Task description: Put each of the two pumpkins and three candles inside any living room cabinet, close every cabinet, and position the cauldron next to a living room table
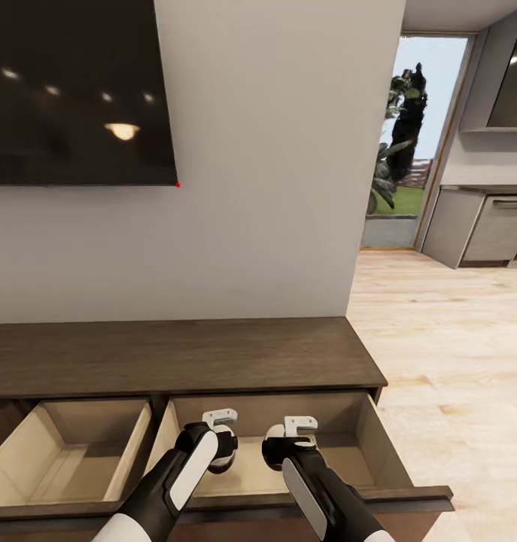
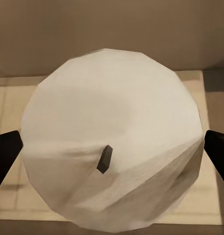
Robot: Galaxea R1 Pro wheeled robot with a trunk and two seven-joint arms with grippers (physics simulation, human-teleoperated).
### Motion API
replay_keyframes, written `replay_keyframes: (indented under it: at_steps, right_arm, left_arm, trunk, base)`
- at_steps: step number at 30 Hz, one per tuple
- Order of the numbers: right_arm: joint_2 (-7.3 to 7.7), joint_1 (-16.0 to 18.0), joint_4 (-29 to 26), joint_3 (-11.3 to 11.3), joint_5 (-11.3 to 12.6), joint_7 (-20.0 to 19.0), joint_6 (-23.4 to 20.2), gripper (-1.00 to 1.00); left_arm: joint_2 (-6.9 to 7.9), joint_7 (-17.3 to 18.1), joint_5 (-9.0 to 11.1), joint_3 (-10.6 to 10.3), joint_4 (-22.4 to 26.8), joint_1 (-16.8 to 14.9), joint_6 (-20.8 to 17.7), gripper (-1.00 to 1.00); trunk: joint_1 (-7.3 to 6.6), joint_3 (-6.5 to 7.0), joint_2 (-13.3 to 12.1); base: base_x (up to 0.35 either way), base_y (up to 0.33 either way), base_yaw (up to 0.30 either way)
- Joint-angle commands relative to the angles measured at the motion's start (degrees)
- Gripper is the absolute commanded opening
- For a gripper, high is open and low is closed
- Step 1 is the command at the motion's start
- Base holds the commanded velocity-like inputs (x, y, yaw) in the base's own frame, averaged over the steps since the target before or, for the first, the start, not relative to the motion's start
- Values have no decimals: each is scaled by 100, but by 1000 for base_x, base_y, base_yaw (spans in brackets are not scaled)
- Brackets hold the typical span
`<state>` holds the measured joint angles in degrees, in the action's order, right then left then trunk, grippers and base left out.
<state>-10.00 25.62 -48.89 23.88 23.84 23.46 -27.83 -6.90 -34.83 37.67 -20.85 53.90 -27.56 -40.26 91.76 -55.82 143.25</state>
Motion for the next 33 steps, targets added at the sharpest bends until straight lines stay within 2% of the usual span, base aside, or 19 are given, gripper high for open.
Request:
replay_keyframes:
  at_steps: [1,3,7,13,26,28,33]
  right_arm:
    - [0,4,-6,11,50,54,-12,-100]
    - [0,4,-5,11,50,54,-15,-100]
    - [0,4,-4,11,50,60,-64,-100]
    - [0,4,-17,11,58,77,-106,-100]
    - [0,4,-15,11,60,76,-109,-100]
    - [0,4,-15,11,60,77,-109,-100]
    - [0,4,-15,11,59,76,-109,-100]
  left_arm:
    - [3,-69,48,-15,6,-4,-8,-100]
    - [4,-68,44,-15,6,-4,-8,-100]
    - [11,-41,81,-10,11,-4,-39,-100]
    - [22,-53,95,7,56,-4,-76,-100]
    - [22,-84,93,36,68,-4,-87,-100]
    - [22,-85,92,37,68,-4,-87,-100]
    - [22,-85,92,37,72,-4,-83,-100]
  trunk:
    - [-1,-6,3]
    - [-1,-6,3]
    - [9,-95,8]
    - [9,-95,8]
    - [43,-383,25]
    - [43,-383,25]
    - [56,-493,32]
  base:
    - [7,0,0]
    - [4,0,0]
    - [1,0,0]
    - [0,0,0]
    - [0,0,0]
    - [0,0,0]
    - [0,0,0]
